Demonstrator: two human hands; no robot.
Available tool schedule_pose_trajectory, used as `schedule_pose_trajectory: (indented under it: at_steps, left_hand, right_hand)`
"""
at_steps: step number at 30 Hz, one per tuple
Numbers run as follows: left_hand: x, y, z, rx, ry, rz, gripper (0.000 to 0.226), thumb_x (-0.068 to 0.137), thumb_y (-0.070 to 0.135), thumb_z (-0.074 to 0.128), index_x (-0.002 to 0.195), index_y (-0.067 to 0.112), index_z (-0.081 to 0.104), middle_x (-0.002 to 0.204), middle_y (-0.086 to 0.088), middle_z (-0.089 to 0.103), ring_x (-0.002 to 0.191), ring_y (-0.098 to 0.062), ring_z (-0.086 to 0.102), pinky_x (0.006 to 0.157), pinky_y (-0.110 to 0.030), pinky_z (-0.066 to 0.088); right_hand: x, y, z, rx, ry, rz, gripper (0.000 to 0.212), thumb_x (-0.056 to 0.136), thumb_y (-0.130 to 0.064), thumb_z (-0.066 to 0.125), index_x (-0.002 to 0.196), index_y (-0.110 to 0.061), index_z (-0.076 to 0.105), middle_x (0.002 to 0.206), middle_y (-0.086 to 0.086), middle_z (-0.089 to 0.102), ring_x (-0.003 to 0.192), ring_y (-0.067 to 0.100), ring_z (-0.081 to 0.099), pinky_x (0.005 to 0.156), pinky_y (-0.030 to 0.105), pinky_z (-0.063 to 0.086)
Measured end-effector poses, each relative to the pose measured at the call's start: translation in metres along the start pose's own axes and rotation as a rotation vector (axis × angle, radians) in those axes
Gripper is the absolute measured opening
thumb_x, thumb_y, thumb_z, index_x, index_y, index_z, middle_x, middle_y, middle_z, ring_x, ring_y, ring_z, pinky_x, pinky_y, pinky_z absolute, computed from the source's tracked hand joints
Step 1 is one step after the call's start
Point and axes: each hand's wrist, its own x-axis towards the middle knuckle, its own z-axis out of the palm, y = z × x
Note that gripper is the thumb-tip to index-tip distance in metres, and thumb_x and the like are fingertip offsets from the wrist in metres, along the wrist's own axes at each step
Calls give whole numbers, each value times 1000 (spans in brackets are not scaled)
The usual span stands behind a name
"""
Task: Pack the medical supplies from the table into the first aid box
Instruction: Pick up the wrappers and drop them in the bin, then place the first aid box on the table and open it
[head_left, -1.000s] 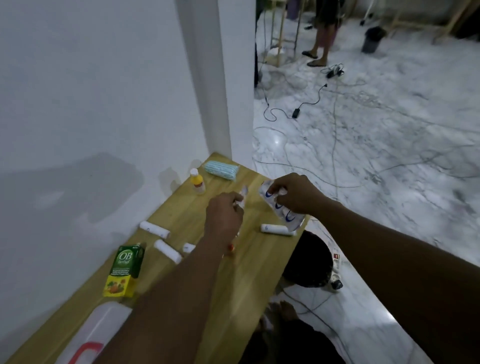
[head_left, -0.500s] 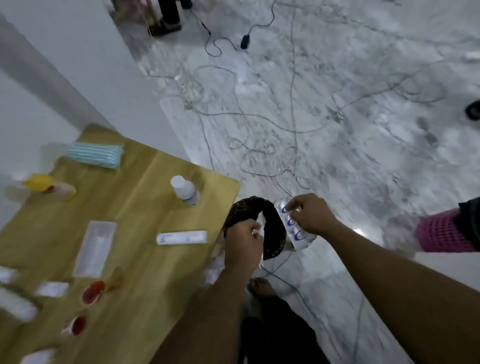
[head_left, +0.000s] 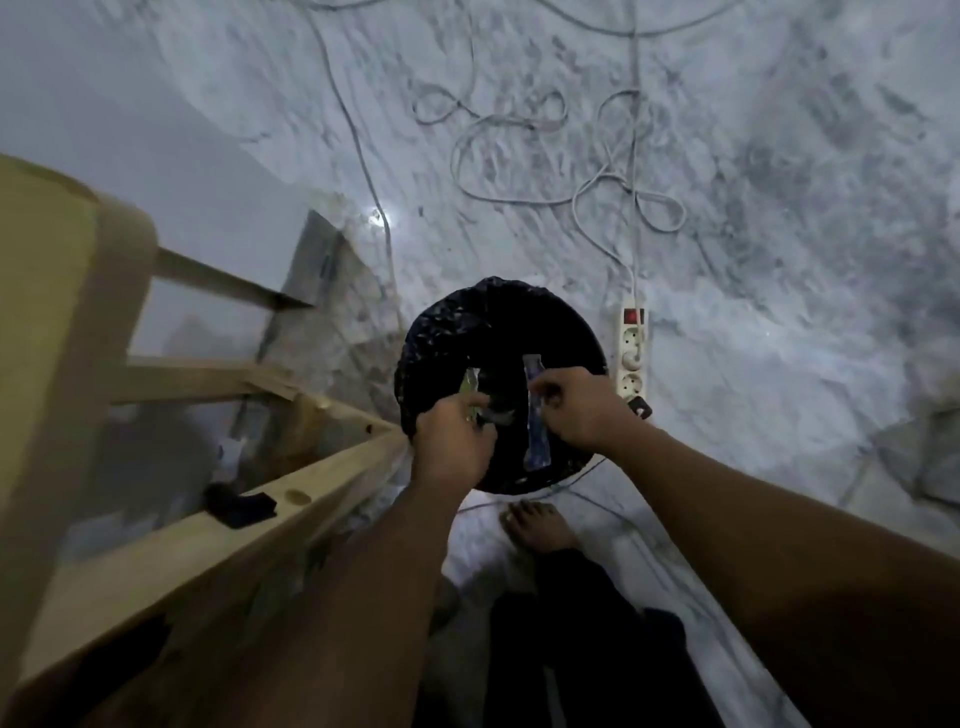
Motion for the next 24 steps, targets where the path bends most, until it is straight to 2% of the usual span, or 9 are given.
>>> schedule_pose_trajectory:
  at_steps: [3,6,9,12,16,19,24]
  left_hand:
    - [-9,11,-6,50,-38,5,37,91,18,67,128,18,64,117,-10,69,99,-26,67,86,-37,56]
    - [-41,38,-30,31,-51,-10,34,91,21,66,125,19,65,120,-8,68,108,-27,64,91,-34,54]
    - [-95,72,-69,-53,-52,9,36,92,23,65,128,18,61,119,-6,66,106,-26,63,90,-34,53]
    - [-160,106,-119,-93,-51,109,40,95,24,60,133,13,57,113,-12,69,98,-30,65,84,-41,54]
    - [-247,138,-202,-162,137,241,33,88,22,65,120,13,69,98,-7,74,95,-22,68,88,-34,54]
    - [-303,141,-270,-174,231,304,32,86,22,65,117,14,70,99,-6,74,96,-20,67,88,-30,52]
    - [-376,95,-367,-181,407,298,27,85,24,60,110,21,70,93,8,66,99,-12,60,86,-22,46]
  right_hand:
    - [-15,-6,-15,-25,-28,-33,42,89,-16,59,130,-22,64,130,9,66,113,30,64,96,38,54]
    - [-53,-29,-44,-34,5,-14,38,89,-19,58,126,-21,65,128,10,66,111,29,64,91,34,53]
    - [-108,-71,-81,-37,51,-51,37,87,-14,57,123,-20,66,128,10,65,112,28,63,95,36,53]
    - [-175,-127,-122,-25,120,-98,34,88,-11,57,119,-19,68,124,7,66,108,27,64,94,38,54]
    - [-271,-209,-165,-32,240,-211,17,88,-17,61,100,-26,68,102,11,70,86,26,67,79,38,57]
    - [-333,-270,-181,-39,331,-313,19,83,-13,61,90,-30,66,86,6,71,81,25,70,81,42,58]
    - [-402,-379,-171,-91,378,-513,17,82,-14,62,84,-30,67,81,6,73,77,25,71,81,42,59]
